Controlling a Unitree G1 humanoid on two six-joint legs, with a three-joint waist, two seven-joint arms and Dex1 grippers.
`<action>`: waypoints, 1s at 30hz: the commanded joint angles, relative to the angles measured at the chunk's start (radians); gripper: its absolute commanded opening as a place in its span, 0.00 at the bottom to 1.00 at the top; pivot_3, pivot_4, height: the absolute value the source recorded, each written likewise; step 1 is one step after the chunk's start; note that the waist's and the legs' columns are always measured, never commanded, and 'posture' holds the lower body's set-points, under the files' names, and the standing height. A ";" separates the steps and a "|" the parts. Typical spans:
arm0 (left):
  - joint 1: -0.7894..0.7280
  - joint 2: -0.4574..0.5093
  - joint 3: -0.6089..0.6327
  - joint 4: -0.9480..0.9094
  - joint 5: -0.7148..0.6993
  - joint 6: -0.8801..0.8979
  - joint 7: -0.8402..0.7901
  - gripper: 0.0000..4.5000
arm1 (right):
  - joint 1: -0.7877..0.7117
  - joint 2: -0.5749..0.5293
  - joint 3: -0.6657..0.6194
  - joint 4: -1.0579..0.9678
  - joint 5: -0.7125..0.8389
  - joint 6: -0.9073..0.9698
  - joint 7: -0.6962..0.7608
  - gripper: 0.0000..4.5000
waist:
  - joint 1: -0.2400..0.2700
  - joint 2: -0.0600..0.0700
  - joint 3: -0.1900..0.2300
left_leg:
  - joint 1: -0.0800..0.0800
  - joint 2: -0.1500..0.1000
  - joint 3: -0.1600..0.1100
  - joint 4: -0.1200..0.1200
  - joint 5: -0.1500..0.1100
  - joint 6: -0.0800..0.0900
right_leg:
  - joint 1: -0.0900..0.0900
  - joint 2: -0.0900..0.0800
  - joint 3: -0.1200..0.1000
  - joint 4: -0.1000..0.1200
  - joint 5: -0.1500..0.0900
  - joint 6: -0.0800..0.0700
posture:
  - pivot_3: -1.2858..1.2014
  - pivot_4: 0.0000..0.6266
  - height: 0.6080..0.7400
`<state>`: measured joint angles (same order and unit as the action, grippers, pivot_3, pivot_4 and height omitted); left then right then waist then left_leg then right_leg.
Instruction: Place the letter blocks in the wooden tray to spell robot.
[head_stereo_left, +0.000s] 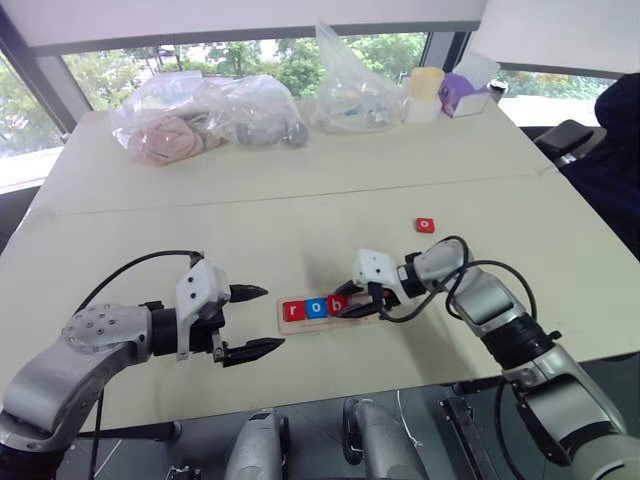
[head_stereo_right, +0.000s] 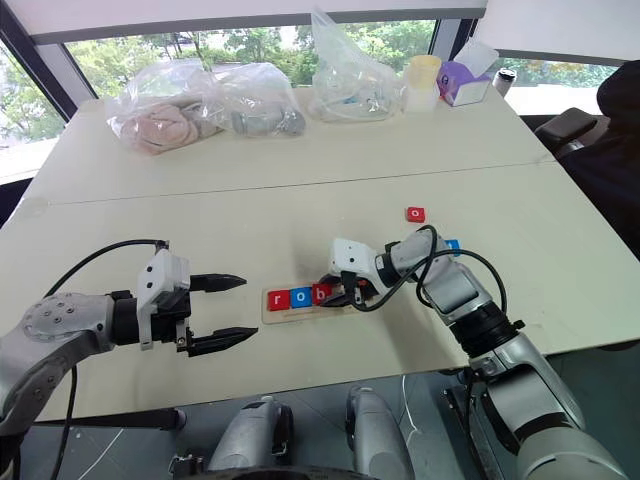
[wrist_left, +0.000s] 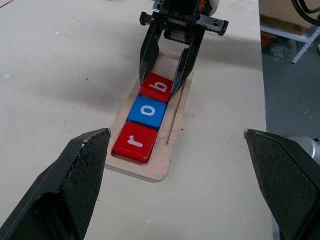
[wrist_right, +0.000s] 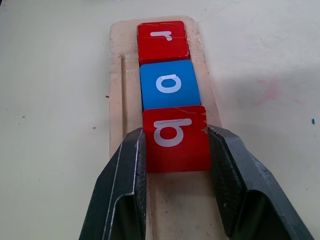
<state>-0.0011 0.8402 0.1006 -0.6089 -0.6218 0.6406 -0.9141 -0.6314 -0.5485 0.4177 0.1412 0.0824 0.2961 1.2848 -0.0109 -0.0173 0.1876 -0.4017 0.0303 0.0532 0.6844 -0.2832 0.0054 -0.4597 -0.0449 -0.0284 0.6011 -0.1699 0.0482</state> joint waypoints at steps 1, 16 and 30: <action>0.000 0.003 0.004 -0.024 -0.001 -0.020 -0.003 1.00 | -0.025 0.005 -0.005 -0.008 -0.002 -0.011 0.011 0.25 | 0.000 0.000 0.000 | 0.000 0.000 0.000 0.000 0.000 0.000 | 0.000 0.000 0.000 0.000 0.000 0.000 | 0.52 0.24 1.00; -0.005 -0.007 -0.003 -0.015 0.012 -0.031 0.007 1.00 | -0.081 0.034 -0.086 -0.016 0.042 0.023 -0.038 0.99 | 0.000 0.000 0.000 | 0.000 0.000 0.000 0.000 0.000 0.000 | 0.000 0.000 0.000 0.000 0.000 0.000 | 0.52 0.24 1.00; -0.031 -0.049 -0.049 0.030 0.054 -0.079 0.010 1.00 | -0.052 0.116 -0.541 -0.024 -0.081 0.396 -0.914 0.99 | -0.003 0.000 -0.001 | -0.001 0.000 0.002 -0.001 0.001 -0.002 | -0.001 0.000 0.000 0.001 0.000 0.000 | 0.52 0.24 1.00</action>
<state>-0.0161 0.7992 0.0522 -0.5737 -0.5754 0.5880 -0.9022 -0.6878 -0.4691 -0.0687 0.1915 0.0011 0.5910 0.4854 -0.0136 -0.0172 0.1870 -0.4028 0.0302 0.0552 0.6839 -0.2819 0.0030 -0.4608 -0.0448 -0.0279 0.6020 -0.1697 0.0481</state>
